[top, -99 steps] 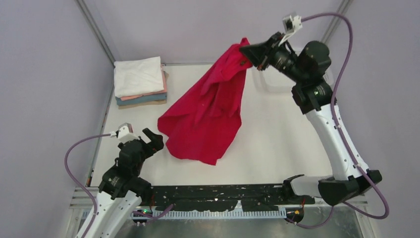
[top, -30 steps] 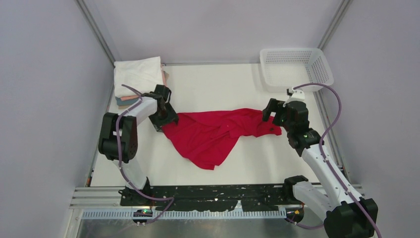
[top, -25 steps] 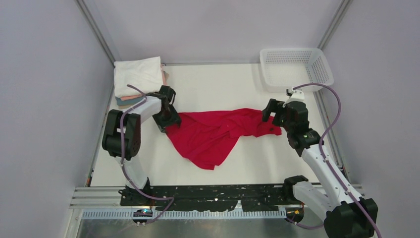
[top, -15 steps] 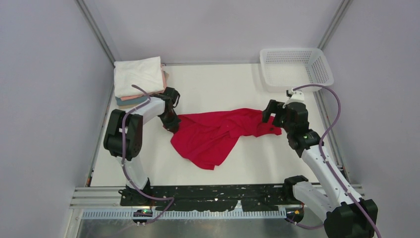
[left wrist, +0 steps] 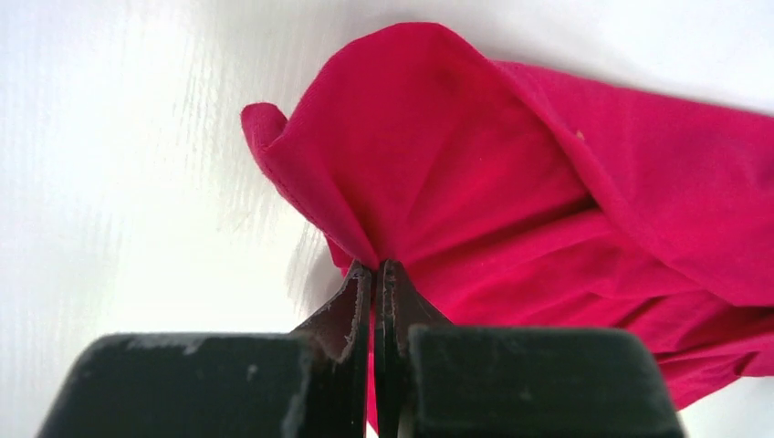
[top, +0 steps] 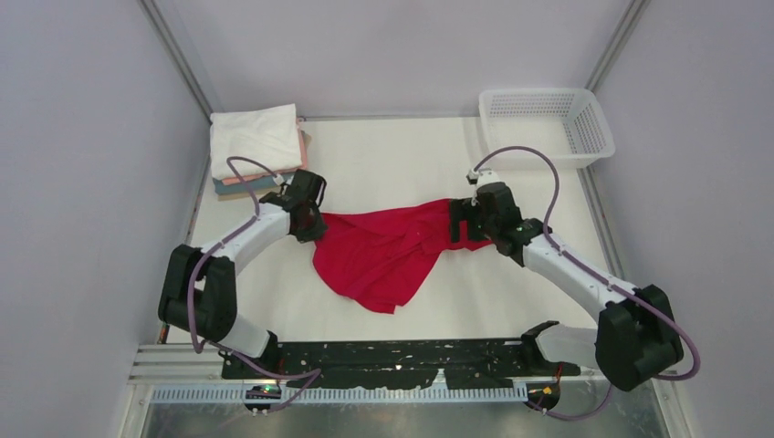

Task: Fold and stack the t-shirts
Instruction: Flatten out the tshirt

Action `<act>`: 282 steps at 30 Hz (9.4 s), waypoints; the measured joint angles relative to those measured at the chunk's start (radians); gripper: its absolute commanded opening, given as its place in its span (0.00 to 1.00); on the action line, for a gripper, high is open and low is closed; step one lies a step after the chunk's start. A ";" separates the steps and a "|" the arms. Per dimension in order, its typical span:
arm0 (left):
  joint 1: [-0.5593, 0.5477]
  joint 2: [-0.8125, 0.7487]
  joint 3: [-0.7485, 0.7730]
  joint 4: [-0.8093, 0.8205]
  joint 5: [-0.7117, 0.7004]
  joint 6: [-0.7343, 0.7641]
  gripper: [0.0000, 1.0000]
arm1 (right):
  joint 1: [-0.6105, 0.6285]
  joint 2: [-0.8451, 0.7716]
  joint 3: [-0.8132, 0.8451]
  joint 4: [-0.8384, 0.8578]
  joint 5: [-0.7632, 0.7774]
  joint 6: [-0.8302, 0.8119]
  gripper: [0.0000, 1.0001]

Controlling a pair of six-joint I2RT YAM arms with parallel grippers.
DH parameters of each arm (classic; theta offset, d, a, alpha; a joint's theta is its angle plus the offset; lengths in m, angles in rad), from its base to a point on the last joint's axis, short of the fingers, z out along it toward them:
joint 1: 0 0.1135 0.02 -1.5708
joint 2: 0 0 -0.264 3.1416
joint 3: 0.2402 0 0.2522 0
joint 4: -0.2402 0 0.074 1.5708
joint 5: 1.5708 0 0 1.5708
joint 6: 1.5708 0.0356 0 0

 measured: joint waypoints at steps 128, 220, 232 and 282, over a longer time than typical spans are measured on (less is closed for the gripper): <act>-0.174 -0.947 -0.632 -0.314 0.098 -0.304 0.64 | -0.254 -0.224 -0.124 -0.039 0.163 0.330 0.95; -0.177 -0.825 -0.603 -0.071 -0.080 -0.101 0.00 | 0.202 0.029 -0.191 -0.647 -0.143 0.532 0.06; -0.177 -0.849 -0.524 0.029 -0.204 -0.034 0.00 | 0.201 -0.075 0.024 -0.568 0.280 0.406 0.06; -0.179 -1.061 0.581 0.200 0.003 0.443 0.00 | 0.203 -0.367 1.287 -0.547 -0.323 -0.324 0.06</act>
